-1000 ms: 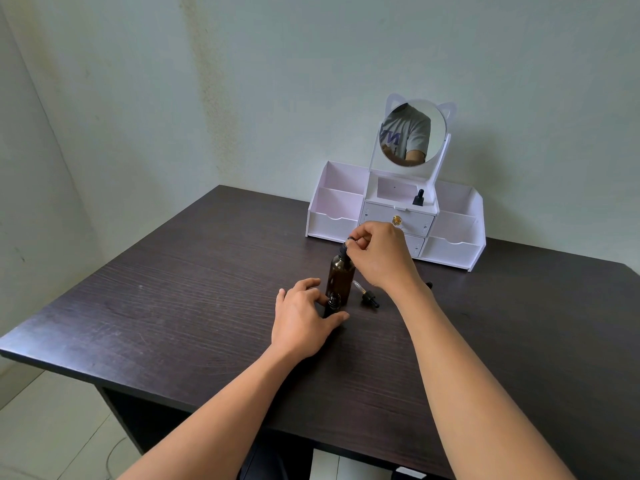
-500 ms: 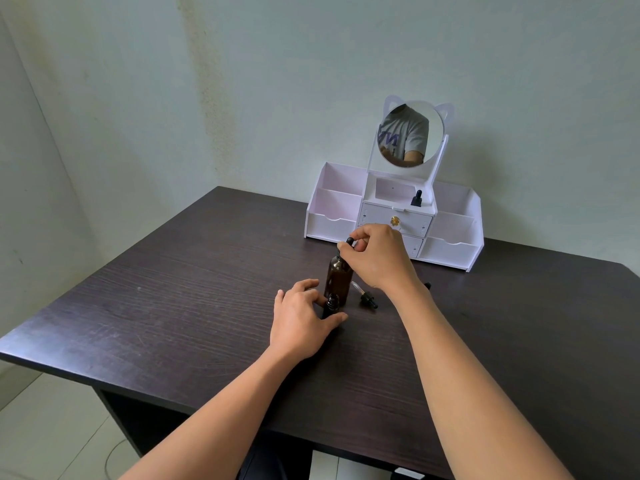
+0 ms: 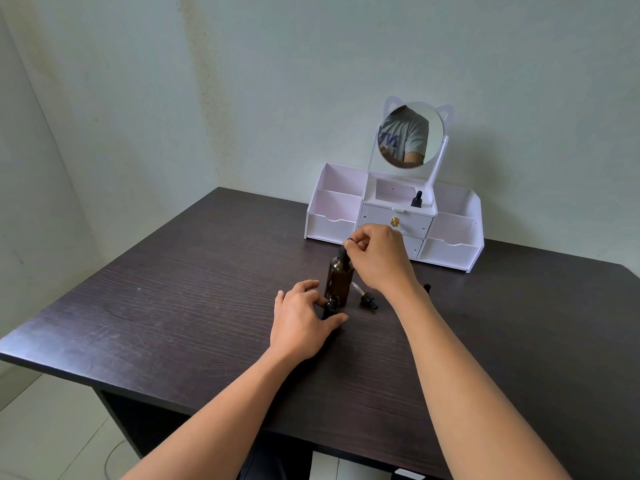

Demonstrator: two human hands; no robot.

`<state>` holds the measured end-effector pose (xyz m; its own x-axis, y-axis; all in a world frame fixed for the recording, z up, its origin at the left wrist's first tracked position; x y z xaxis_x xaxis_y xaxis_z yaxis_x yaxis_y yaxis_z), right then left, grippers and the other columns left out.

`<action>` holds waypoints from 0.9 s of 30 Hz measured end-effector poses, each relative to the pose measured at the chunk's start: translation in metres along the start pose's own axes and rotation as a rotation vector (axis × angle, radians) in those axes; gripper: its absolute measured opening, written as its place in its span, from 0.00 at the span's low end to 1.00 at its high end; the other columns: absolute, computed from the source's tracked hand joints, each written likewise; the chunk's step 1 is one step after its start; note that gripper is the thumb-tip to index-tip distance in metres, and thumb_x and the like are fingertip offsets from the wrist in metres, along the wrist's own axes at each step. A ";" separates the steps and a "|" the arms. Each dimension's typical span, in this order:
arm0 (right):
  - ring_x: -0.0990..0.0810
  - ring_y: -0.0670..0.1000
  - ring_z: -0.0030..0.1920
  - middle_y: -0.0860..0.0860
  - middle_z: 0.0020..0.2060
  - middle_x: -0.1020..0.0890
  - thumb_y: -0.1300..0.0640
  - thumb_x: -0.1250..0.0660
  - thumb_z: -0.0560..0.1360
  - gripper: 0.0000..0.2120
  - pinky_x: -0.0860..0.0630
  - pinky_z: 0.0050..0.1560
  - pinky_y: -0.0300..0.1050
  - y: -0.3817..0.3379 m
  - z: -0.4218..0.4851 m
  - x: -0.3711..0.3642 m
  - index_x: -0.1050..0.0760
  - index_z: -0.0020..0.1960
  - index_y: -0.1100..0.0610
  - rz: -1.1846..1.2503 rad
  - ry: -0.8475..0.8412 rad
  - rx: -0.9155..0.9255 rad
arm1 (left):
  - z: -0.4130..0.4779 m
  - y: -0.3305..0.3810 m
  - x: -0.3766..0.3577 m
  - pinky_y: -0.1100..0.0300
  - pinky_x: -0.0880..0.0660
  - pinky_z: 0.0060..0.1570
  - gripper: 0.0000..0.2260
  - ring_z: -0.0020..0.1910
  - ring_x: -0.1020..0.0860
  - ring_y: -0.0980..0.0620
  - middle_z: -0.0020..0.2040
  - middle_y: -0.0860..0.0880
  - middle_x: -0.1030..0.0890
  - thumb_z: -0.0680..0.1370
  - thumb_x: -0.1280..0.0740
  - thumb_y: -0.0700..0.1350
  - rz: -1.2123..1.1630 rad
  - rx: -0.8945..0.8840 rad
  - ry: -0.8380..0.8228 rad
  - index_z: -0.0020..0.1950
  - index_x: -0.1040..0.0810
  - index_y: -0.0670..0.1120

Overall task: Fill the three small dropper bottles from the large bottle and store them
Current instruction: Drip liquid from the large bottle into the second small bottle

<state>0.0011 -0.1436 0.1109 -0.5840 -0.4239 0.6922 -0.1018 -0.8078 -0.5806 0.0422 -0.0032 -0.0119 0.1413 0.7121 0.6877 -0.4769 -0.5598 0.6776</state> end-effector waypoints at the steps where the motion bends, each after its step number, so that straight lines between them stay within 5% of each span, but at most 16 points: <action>1: 0.23 0.42 0.33 0.46 0.32 0.21 0.56 0.30 0.77 0.06 0.26 0.40 0.40 0.000 0.000 0.000 0.18 0.45 0.58 -0.004 0.003 0.001 | 0.000 0.000 0.000 0.47 0.51 0.77 0.16 0.71 0.32 0.55 0.72 0.55 0.30 0.70 0.26 0.63 -0.001 0.000 0.000 0.49 0.18 0.53; 6: 0.21 0.43 0.36 0.47 0.33 0.19 0.52 0.28 0.76 0.10 0.22 0.45 0.40 0.004 -0.001 -0.003 0.19 0.53 0.57 0.066 -0.025 -0.030 | 0.000 0.001 0.001 0.46 0.50 0.77 0.16 0.71 0.32 0.55 0.72 0.55 0.30 0.70 0.26 0.63 0.001 0.003 -0.001 0.48 0.18 0.54; 15: 0.24 0.38 0.38 0.49 0.45 0.18 0.55 0.32 0.79 0.08 0.33 0.36 0.24 -0.009 0.000 0.014 0.19 0.55 0.57 0.094 0.088 0.048 | 0.000 0.000 0.000 0.46 0.51 0.76 0.16 0.70 0.32 0.55 0.72 0.56 0.30 0.69 0.26 0.63 -0.003 0.011 -0.003 0.49 0.18 0.54; 23: 0.16 0.50 0.37 0.48 0.46 0.16 0.54 0.35 0.80 0.05 0.17 0.44 0.54 -0.014 0.003 0.045 0.22 0.54 0.53 0.310 0.227 0.035 | -0.001 0.001 0.002 0.48 0.51 0.77 0.16 0.70 0.32 0.56 0.72 0.56 0.30 0.69 0.25 0.62 -0.021 0.006 -0.003 0.49 0.18 0.53; 27: 0.17 0.46 0.34 0.49 0.44 0.17 0.57 0.34 0.81 0.02 0.17 0.38 0.48 -0.019 0.001 0.060 0.23 0.52 0.54 0.379 0.273 0.032 | -0.001 0.002 0.002 0.47 0.50 0.77 0.16 0.70 0.32 0.55 0.72 0.56 0.30 0.69 0.25 0.62 -0.016 0.008 -0.007 0.49 0.18 0.53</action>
<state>-0.0309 -0.1539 0.1643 -0.7661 -0.5718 0.2933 0.1821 -0.6308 -0.7542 0.0408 -0.0028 -0.0097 0.1548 0.7180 0.6787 -0.4672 -0.5521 0.6906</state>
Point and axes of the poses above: each hand's wrist, its own z-axis towards the middle knuckle, its own x-axis out of the back of the hand, y = z × x, the point moved 8 cm from there along z, towards the middle knuckle
